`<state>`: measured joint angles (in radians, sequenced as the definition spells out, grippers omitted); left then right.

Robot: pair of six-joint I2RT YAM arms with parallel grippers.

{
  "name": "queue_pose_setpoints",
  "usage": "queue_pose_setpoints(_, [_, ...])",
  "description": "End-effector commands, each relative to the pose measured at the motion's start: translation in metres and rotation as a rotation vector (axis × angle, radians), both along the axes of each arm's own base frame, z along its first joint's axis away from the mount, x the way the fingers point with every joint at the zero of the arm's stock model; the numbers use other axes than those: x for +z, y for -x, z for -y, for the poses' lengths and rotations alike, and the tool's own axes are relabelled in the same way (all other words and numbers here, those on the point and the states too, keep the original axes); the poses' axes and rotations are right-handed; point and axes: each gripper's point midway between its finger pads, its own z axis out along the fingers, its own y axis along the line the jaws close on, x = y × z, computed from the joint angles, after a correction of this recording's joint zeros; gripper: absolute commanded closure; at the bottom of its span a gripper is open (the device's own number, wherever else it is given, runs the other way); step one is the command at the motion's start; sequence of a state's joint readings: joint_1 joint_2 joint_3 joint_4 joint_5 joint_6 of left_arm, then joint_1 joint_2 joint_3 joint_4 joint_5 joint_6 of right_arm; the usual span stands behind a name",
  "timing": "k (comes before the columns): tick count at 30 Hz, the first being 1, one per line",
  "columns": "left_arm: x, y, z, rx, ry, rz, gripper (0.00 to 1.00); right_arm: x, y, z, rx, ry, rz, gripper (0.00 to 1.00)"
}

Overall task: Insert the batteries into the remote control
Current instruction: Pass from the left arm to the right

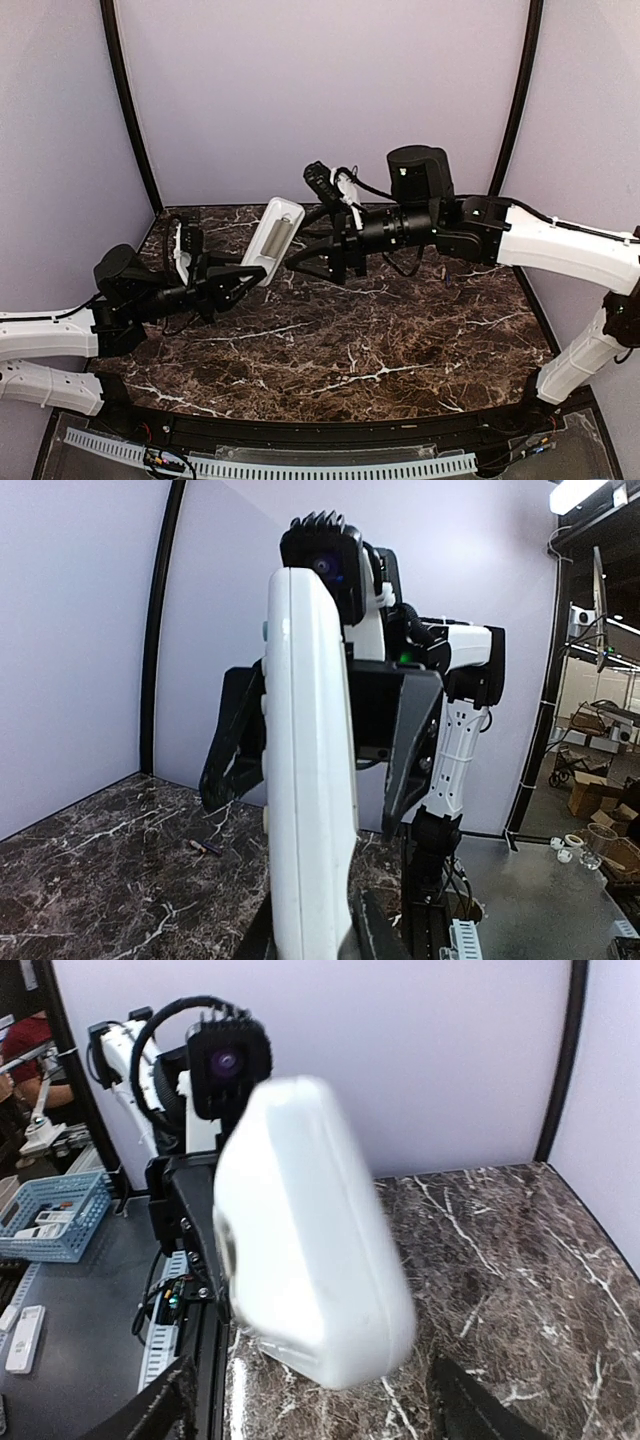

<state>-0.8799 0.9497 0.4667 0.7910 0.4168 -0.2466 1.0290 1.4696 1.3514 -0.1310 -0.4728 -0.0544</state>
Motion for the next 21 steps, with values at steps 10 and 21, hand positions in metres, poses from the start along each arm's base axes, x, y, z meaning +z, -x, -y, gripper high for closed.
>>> queue_pose_setpoints(10, [0.034, 0.008, -0.005, -0.046, 0.164, -0.003, 1.0, 0.029, 0.029, -0.027, 0.198, -0.276, -0.094, 0.63])
queue_pose_setpoints(21, [0.038, 0.008, -0.001, -0.054, 0.163, 0.01, 1.0, 0.014, 0.031, -0.042, 0.241, -0.214, -0.128, 0.77])
